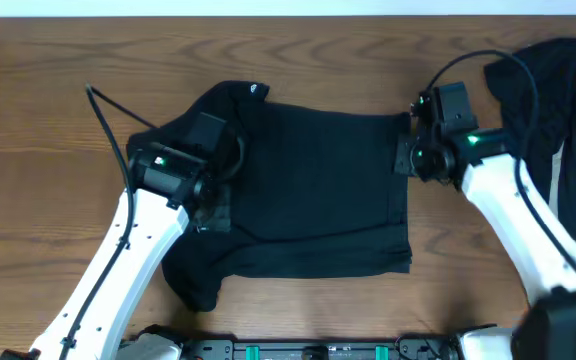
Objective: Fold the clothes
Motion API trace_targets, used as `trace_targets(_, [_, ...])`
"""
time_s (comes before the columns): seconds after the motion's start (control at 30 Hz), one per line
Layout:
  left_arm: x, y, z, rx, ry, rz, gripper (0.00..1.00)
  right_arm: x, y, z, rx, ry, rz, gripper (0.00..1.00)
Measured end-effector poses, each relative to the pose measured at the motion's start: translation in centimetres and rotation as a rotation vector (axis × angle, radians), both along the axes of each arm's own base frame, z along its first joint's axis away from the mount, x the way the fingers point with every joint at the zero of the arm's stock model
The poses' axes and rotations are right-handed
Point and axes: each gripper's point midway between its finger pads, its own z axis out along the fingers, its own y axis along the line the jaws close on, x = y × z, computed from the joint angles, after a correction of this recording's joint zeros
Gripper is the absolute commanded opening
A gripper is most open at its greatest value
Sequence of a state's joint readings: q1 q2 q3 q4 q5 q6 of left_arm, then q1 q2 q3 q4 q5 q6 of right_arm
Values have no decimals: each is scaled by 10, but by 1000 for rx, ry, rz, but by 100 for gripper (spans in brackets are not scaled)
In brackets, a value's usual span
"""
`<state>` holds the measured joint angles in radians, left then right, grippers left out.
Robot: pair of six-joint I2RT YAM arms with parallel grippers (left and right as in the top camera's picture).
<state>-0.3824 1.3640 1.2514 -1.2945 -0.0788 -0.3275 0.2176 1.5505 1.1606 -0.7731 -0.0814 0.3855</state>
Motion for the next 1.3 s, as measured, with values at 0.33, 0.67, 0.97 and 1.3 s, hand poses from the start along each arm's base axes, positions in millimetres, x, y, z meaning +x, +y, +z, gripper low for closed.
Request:
trace_targets(0.33, [28, -18, 4, -69, -106, -71, 40, 65, -22, -87, 107, 23, -82, 2])
trace_targets(0.67, [31, -21, 5, -82, -120, -80, 39, 106, -5, -116, 202, -47, -65, 2])
trace_targets(0.97, [31, -21, 5, -85, -120, -80, 43, 176, -27, -117, 247, -178, -179, 1])
trace_targets(1.3, [31, -21, 4, -83, -117, -94, 71, 200, -66, -100, 292, -131, -138, 53])
